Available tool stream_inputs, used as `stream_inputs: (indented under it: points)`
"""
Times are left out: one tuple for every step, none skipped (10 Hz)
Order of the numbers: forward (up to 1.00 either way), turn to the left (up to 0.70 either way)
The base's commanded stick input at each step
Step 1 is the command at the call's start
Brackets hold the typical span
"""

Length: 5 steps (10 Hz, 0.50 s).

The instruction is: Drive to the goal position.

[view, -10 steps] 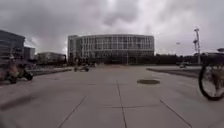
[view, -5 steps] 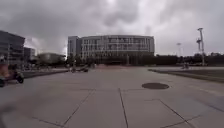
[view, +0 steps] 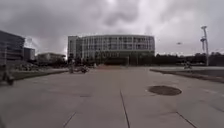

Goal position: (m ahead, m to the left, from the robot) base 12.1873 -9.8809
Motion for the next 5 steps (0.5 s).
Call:
stream_inputs:
  points:
    - [1.00, 0.00]
    - [1.00, 0.03]
    - [1.00, -0.03]
    - [1.00, -0.03]
    - [1.00, -0.03]
